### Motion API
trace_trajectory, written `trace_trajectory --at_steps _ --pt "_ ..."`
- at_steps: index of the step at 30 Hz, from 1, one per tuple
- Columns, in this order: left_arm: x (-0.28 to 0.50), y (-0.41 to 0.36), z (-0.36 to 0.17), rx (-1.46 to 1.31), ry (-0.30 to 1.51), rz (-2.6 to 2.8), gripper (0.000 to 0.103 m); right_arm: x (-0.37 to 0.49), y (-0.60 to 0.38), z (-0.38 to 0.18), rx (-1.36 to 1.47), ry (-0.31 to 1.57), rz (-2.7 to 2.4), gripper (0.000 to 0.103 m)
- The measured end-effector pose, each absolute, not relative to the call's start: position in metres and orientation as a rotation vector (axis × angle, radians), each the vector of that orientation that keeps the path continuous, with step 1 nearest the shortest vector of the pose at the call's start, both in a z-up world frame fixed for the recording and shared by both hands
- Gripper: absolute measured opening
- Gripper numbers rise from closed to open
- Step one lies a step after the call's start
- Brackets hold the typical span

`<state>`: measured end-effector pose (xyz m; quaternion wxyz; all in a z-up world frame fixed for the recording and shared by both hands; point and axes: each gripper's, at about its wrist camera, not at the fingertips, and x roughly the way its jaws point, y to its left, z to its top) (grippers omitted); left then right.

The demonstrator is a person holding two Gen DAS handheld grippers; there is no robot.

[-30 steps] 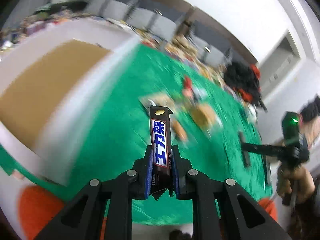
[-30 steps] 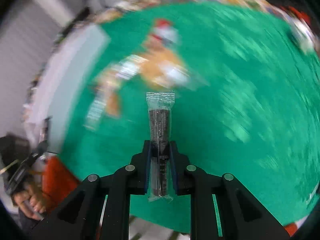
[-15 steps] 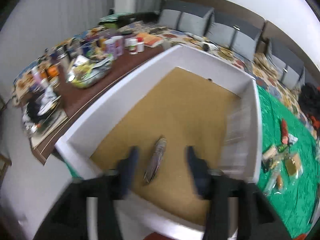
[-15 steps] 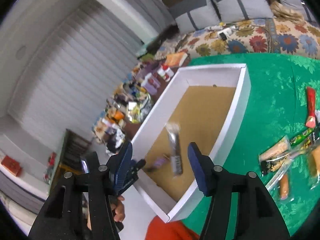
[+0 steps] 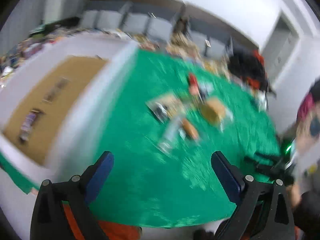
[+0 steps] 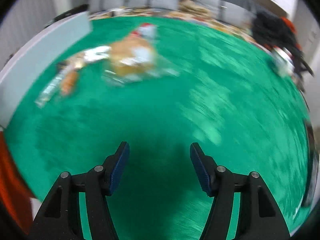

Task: Organize snacks
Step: 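Carry both bars into the white box and open both grippers, then return both grippers over the green cloth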

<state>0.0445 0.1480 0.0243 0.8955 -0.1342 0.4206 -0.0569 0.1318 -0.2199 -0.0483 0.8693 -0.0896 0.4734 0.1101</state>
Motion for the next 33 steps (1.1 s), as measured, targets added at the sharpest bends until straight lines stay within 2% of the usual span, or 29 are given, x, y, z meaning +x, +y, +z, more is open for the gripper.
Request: trace_trajectory --at_steps 5,12,16,21,28,33 --pt "0.077 0.089 -0.030 -0.171 0.966 -0.100 0.097 0.128 -0.244 -0.051 -0.117 0.971 0.169 0.066" --pt "0.074 0.075 -0.063 -0.040 0.985 -0.008 0.097 0.143 -0.250 -0.063 -0.072 0.945 0.163 0.066" --pt "0.067 0.077 -0.068 -0.012 0.966 -0.009 0.103 0.146 -0.250 -0.070 -0.087 0.905 0.164 0.075" --pt "0.070 0.076 -0.071 -0.006 0.947 -0.022 0.103 0.149 -0.251 -0.072 -0.082 0.912 0.151 0.084" --pt "0.072 0.073 -0.070 0.006 0.939 -0.034 0.103 0.176 -0.253 -0.071 -0.114 1.046 0.199 0.095" --pt "0.072 0.073 -0.071 0.007 0.922 -0.035 0.103 0.184 -0.255 -0.073 -0.135 1.019 0.241 0.097"
